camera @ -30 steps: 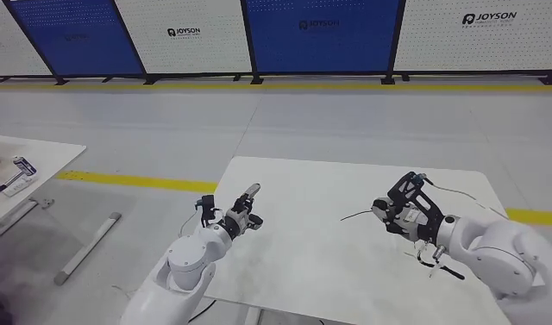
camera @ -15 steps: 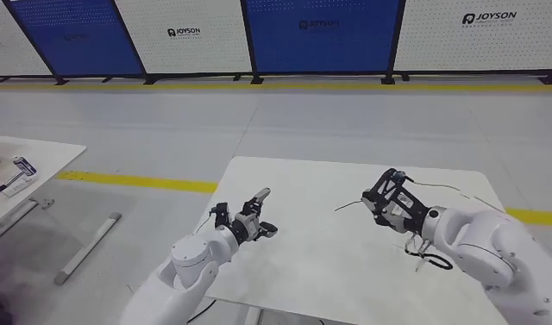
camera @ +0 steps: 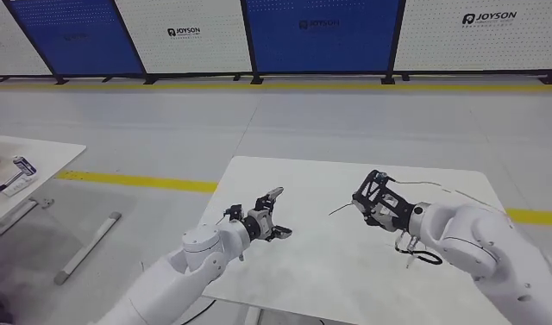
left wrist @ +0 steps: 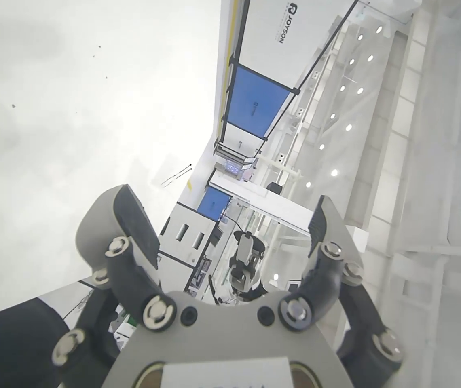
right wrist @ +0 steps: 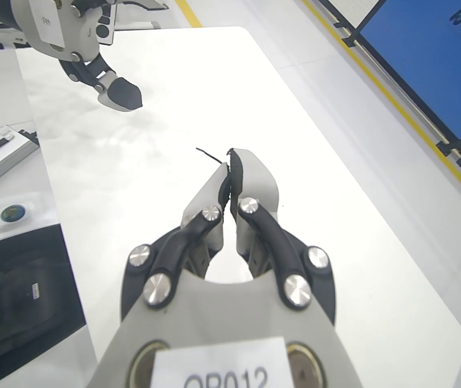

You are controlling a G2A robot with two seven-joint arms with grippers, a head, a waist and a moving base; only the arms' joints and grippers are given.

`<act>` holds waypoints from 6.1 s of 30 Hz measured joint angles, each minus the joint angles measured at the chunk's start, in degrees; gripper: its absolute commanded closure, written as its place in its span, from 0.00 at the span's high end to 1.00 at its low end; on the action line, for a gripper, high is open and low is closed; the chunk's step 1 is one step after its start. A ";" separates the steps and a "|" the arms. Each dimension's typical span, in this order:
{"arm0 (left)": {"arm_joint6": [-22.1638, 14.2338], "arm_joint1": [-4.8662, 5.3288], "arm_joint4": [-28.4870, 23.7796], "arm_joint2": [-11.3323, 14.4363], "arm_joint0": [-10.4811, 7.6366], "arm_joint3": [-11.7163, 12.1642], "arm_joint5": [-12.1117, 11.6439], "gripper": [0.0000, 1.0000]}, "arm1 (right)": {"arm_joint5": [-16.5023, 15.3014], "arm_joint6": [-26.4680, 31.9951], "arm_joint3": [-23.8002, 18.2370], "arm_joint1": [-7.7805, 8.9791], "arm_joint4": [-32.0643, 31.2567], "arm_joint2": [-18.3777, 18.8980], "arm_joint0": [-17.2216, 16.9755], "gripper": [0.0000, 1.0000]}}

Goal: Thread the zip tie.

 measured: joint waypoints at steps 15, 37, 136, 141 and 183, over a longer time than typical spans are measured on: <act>0.79 0.04 -7.93 5.33 -3.67 0.21 0.00 1.00 | 0.00 -2.94 -2.45 -0.79 -12.88 -6.15 2.31 0.00; 5.91 2.32 -21.81 15.02 -15.40 3.61 -1.57 1.00 | 0.00 -6.98 -0.97 0.30 -12.14 -15.22 9.17 0.00; 1.81 -7.84 -24.58 12.10 -13.18 8.14 0.00 0.53 | 0.00 -10.85 -0.26 -1.53 -17.51 -14.01 7.73 0.00; 1.84 -7.34 -24.58 12.44 -13.36 7.86 0.00 0.43 | 0.00 -10.85 -0.26 -1.53 -17.51 -14.01 7.73 0.00; 4.40 -5.93 -15.69 14.44 -14.22 7.44 -0.23 0.00 | 0.78 -13.61 1.18 -0.70 -7.71 -3.98 0.97 1.00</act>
